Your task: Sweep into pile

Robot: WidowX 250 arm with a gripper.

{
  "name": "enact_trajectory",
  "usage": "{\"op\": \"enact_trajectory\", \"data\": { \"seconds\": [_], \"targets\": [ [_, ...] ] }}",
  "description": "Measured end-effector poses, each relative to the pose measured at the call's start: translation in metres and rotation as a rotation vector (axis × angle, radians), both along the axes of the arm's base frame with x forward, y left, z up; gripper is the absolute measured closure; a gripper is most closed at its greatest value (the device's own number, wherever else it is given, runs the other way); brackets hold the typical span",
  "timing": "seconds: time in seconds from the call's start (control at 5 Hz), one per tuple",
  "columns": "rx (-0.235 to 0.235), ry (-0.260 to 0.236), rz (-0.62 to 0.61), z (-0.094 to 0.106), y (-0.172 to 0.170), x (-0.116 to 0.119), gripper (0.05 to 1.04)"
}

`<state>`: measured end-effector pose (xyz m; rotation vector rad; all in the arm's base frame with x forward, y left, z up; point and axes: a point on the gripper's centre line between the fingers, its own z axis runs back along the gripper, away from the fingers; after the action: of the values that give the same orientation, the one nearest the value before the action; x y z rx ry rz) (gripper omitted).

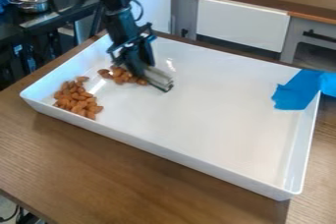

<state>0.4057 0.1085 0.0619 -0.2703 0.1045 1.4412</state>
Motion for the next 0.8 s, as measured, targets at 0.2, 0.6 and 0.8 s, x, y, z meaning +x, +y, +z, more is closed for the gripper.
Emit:
{"op": "enact_trajectory", "data": {
  "seconds": [0.2, 0.6, 0.8],
  "targets": [
    [0.011, -0.017, -0.045, 0.0, 0.007, -0.026, 0.721],
    [0.004, -0.032, -0.113, 0.001, 0.02, -0.071, 0.721],
    [0.003, -0.029, -0.126, 0.001, 0.022, -0.08, 0.721]
  ]
}}
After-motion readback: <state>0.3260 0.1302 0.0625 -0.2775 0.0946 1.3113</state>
